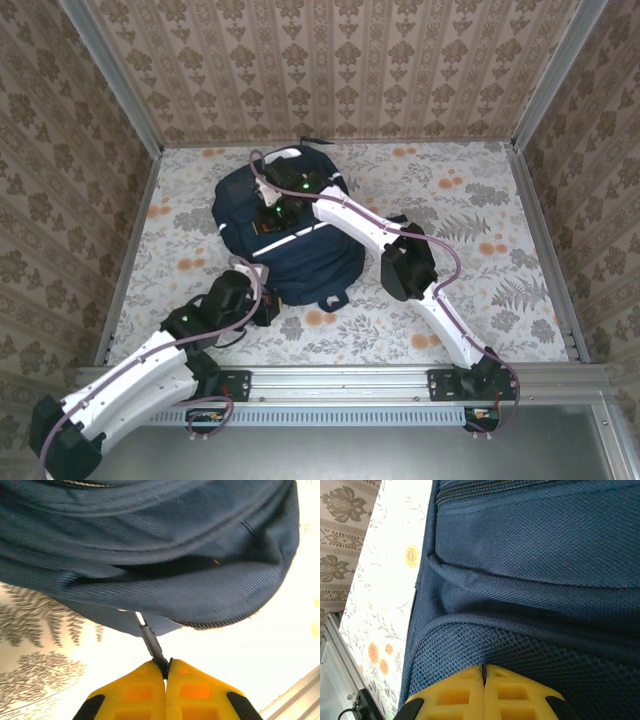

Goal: Pack the student bag

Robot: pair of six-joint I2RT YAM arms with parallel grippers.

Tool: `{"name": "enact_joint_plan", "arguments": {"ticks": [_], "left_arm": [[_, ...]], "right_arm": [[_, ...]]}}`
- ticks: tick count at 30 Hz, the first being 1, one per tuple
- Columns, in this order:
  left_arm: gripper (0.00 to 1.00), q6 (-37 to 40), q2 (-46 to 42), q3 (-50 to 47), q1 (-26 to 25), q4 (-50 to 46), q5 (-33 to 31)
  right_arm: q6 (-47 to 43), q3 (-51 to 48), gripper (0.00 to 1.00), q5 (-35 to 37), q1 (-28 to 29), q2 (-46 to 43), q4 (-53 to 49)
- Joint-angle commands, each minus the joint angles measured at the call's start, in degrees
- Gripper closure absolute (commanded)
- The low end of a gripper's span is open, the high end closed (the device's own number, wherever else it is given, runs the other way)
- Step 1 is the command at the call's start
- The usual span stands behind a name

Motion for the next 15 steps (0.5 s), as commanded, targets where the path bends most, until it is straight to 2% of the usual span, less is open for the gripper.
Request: {"name": "enact_joint_plan", "arguments": {"ticks": [1, 4, 6, 8, 11, 15], "left_arm": [[1.0, 2.38, 3.59, 4.8, -4.48, 6.04, 2.83], [1.0, 2.47, 5.95, 6.09, -5.61, 5.21, 0.41], [1.0, 1.67, 4.69, 5.31, -5.19, 4.97, -1.49], [1.0, 0.92, 2.51, 4.09, -4.05, 4.65, -1.77], [1.0, 0.22, -0.33, 2.46, -2.48, 3.27, -1.56], [1.0, -0.31, -3.12, 0.94, -1.5, 1.92, -1.28]], "right_arm": [[1.24, -1.87, 1.0, 5.1, -0.24, 4.16, 3.64], [0.61, -4.39, 0.99, 5.75, -0.38, 1.65, 4.17], [0.25, -10.71, 0.76, 6.69, -1.07, -3.81, 7.68], [0.05, -18.8, 0.61, 6.73, -2.65, -10.81, 12.65], [0.82, -27.36, 0.47, 5.15, -7.05, -17.89, 18.23], [2.71, -30.36, 0.36, 5.47, -14.01, -18.12, 17.41]]}}
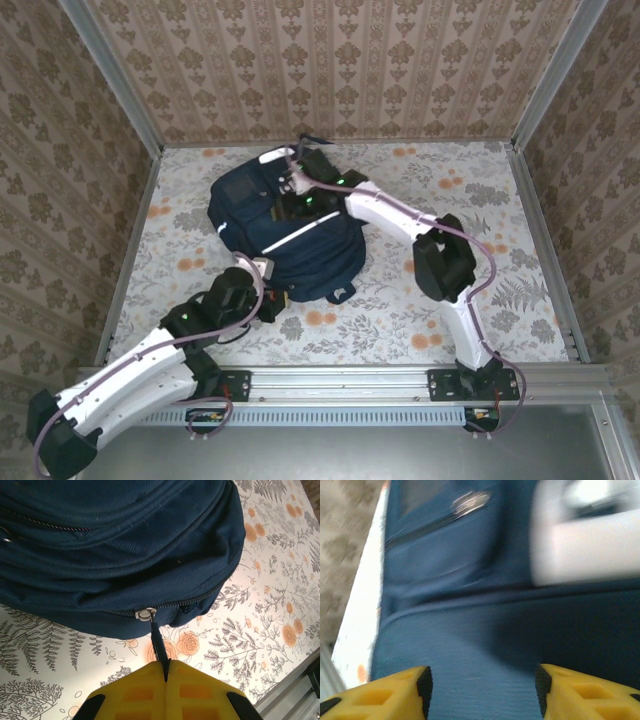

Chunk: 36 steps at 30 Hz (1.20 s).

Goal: Pack the student bag

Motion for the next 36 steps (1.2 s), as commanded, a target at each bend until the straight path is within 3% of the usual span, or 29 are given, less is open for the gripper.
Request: {"name": "enact_joint_plan", "arguments": {"ticks": [1, 9, 15, 18, 20, 24, 29, 36], "left_arm": [[1.0, -0.56, -2.07, -1.35, 0.74, -0.11, 0.97], [1.0, 0.87, -2.62, -0.65, 3.68, -2.02, 2.9], [1.0, 1.75, -0.23, -0.25, 4.68, -0.59, 4.71], [1.0, 2.04, 0.76, 0.0, 5.0, 0.77, 5.89], [1.0, 2.5, 1.51, 0.26, 5.54, 1.42, 6.77], [1.0, 2.79, 2.82, 0.1, 6.55, 3.96, 8.65], [1.0, 3.12, 5.46, -0.8, 7.6, 8.91, 10.9], [1.0, 3.82, 11.4, -1.22, 8.04, 15.21, 14.58]], "right_arm": [[1.94, -2.12, 0.35, 2.65, -6.96, 0.37, 1.23], [2.46, 7.49, 0.31, 4.71, -13.91, 10.29, -4.3], [3.3, 19.98, 0.27, -4.57, -15.5, 20.35, -7.11], [5.36, 26.33, 0.33, -13.35, -15.51, 26.43, -8.27], [7.09, 26.66, 0.51, -16.07, -15.5, 27.8, -7.17], [10.49, 16.83, 0.99, -13.18, -16.59, 22.41, 0.47], [20.2, -5.52, 1.0, -7.52, -21.44, 8.66, 17.55], [27.83, -31.69, 1.0, 2.0, -26.66, -7.52, 29.26]]}}
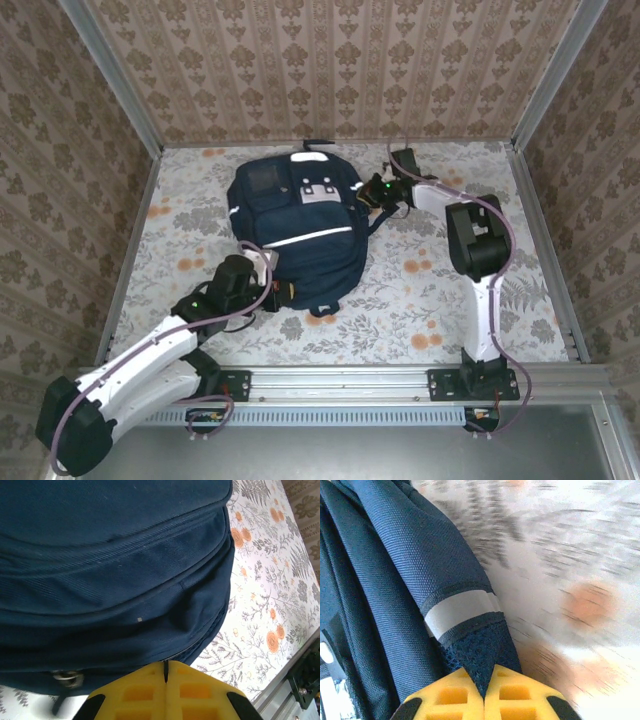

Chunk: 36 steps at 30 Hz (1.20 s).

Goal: Pack the student bag

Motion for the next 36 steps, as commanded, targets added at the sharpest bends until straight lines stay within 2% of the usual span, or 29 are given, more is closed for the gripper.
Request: {"name": "enact_joint_plan", "arguments": {"ticks": [1, 5, 8, 9, 10, 11, 12, 13, 14, 17, 20, 21, 23, 28, 31, 36], "left_arm": [[1.0, 1.83, 1.58, -0.45, 0.45, 4.32, 3.02], [1.0, 2.82, 0.68, -0.63, 1.24, 3.58, 3.32], [1.0, 4.54, -2.51, 1.41, 4.4, -2.15, 2.49], [0.95, 5.13, -3.94, 2.32, 5.78, -4.11, 1.69], [0.84, 5.82, -5.33, 3.54, 8.05, -6.89, 0.69], [0.71, 6.44, -6.23, 4.76, 10.27, -9.65, -0.63], [0.62, 7.19, -6.3, 6.04, 12.12, -11.74, -1.49], [0.53, 7.86, -5.63, 7.24, 14.34, -13.67, -2.37], [0.49, 7.88, -4.44, 8.18, 17.13, -14.6, -2.5], [0.45, 5.32, 1.11, 8.57, 22.19, -11.82, 0.85], [0.42, 4.78, 8.74, 9.25, 22.12, -6.22, 7.81], [0.42, 5.12, 11.1, 9.89, 21.57, -5.96, 9.4], [0.4, 6.99, 13.73, 10.48, 18.98, -5.79, 9.82], [0.39, 12.5, 9.69, 7.06, 12.1, -3.3, 2.41], [0.4, 13.39, 8.11, 4.27, 11.42, 0.08, 0.22], [0.45, 15.78, 12.4, 4.16, 11.18, 2.44, -1.19]], "right_arm": [[7.2, -10.57, 1.0, 10.25, -4.03, -7.51, 7.51], [9.18, -22.45, 1.0, 12.3, -5.29, -14.19, 12.21], [3.63, -23.49, 1.0, 14.93, -5.31, -16.99, 7.36], [2.01, -22.72, 1.0, 15.68, -5.46, -17.26, 5.49], [0.35, -21.25, 0.91, 16.11, -5.65, -17.04, 3.09], [-1.54, -19.07, 0.73, 16.53, -5.85, -16.72, 0.13], [-3.22, -17.01, 0.58, 17.45, -5.8, -16.51, -3.04], [-5.02, -14.55, 0.47, 19.52, -5.56, -16.49, -6.84], [-6.49, -12.4, 0.42, 21.8, -5.12, -16.93, -9.9], [-9.06, -10.16, 0.4, 28.65, -2.02, -21.4, -14.69], [-10.3, -7.81, 0.41, 35.63, 2.89, -25.69, -20.87], [-10.9, -7.67, 0.43, 35.09, 4.17, -26.93, -21.47], [-13.67, -8.61, 0.48, 28.66, 6.56, -29.33, -20.3], [-18.35, -10.75, 0.5, 18.9, 9.32, -32.66, -22.05], [-18.83, -13.56, 0.5, 15.51, 9.37, -34.87, -20.85], [-20.65, -15.0, 0.5, 13.29, 9.45, -36.58, -21.68]]}}
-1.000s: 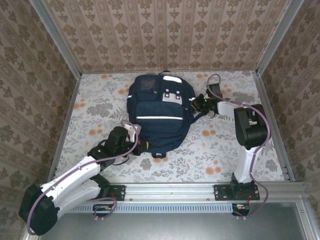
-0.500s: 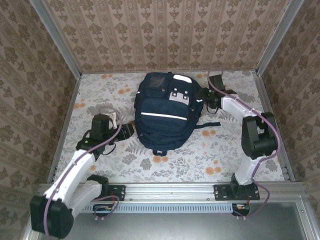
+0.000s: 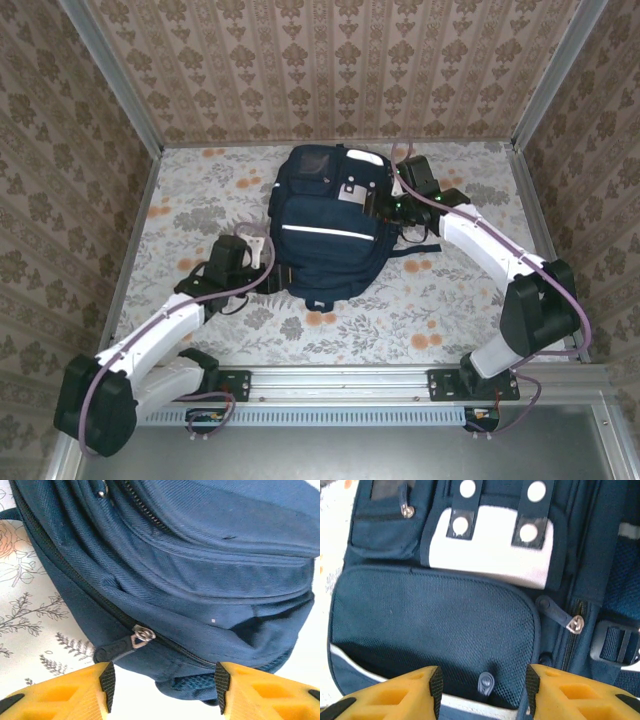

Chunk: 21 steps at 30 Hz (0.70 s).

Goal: Pack the student bag

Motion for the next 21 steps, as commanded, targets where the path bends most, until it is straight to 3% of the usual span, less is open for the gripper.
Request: {"name": "enact_joint_plan", "arguments": {"ticks": [1, 5, 15, 18, 21], "left_arm": [[0.46, 4.13, 2.16, -0.92, -0.34, 3.38, -2.72], [0.53, 6.56, 2.48, -3.21, -0.21, 6.33, -3.97], [0.53, 7.31, 10.43, -2.38, -0.51, 9.97, -3.04], [0.69, 7.55, 11.83, -1.66, -0.62, 10.57, -2.99], [0.88, 7.73, 10.37, -1.5, -0.75, 10.51, -3.12]], "right_arm": [[-3.06, -1.21, 0.5, -2.76, -0.21, -2.86, -2.23], [-3.98, -2.36, 0.51, -2.37, -0.2, -4.29, -2.0], [-3.8, -2.93, 0.51, -5.86, 0.22, -3.41, -0.36], [-5.56, -0.69, 0.51, -6.76, 2.73, -2.02, -1.77], [-9.73, 4.47, 0.47, -1.86, 7.87, 1.07, -6.48]]}}
